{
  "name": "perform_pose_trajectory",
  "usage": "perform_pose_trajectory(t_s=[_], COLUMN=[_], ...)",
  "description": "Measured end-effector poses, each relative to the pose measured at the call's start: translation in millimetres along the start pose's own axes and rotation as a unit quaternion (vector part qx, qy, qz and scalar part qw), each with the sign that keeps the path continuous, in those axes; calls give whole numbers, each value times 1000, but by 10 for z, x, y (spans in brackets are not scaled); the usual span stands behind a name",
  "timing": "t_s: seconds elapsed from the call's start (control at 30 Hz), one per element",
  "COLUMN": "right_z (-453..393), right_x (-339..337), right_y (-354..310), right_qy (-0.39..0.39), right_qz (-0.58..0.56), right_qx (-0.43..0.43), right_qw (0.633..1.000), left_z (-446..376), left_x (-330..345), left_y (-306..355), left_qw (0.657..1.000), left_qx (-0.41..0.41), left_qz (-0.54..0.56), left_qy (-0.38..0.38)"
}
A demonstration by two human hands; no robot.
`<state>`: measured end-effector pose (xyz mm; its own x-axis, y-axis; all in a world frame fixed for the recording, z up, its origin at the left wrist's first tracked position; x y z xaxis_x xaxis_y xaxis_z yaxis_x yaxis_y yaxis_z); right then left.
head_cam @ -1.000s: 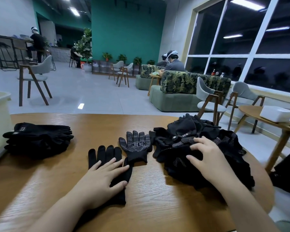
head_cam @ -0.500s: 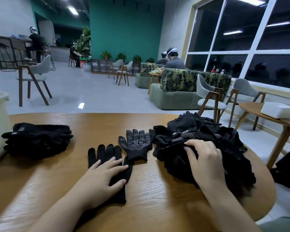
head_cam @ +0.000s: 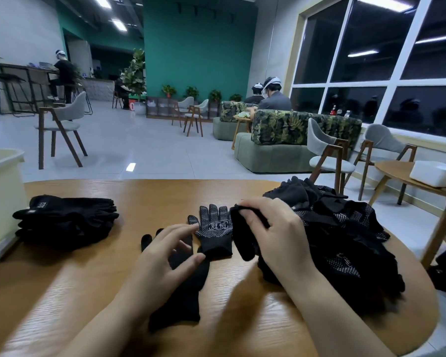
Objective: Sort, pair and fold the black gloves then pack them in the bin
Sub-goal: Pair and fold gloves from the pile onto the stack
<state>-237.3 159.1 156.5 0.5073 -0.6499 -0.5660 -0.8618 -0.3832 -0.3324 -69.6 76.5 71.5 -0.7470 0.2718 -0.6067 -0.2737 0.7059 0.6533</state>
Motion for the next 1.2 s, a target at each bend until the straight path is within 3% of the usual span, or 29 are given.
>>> perform_pose_trajectory(t_s=[0.27,0.53,0.67,0.83,0.97,1.2], right_z=[-51,250,287,24,-166,307], right_x=[474,715,752,776,877,1550], right_y=[-223,206,263,158,2,120], right_qy=[-54,-118,-100,-100,-134,-336], right_qz=[-64,-89,-211,-263,-245,-174], right_qx=[-27,103,145,116,23,34], right_qw=[996,984,962,953,960,925], left_z=[-94,42,-14,-213,-237,126], left_x=[-89,-115,-51,-241,-417,-139], left_y=[77,-63,-30,65,-8,-485], left_qw=[995,977,970,975,988,992], left_qx=[-46,-43,-36,-2,6,-44], left_qz=[76,191,236,220,153,37], left_qy=[48,79,52,39,13,-112])
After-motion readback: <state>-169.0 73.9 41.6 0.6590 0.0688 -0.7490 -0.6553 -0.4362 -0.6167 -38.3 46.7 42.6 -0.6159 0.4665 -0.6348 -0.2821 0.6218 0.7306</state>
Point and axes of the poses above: each hand's wrist, its own z-axis away from the middle knuckle, its own x-axis out of the palm, y = z × x, the point moved 10 cm from there along -z, towards the middle knuckle, and after that the axes turned 13 degrees about -y, right-handed, at the moved point
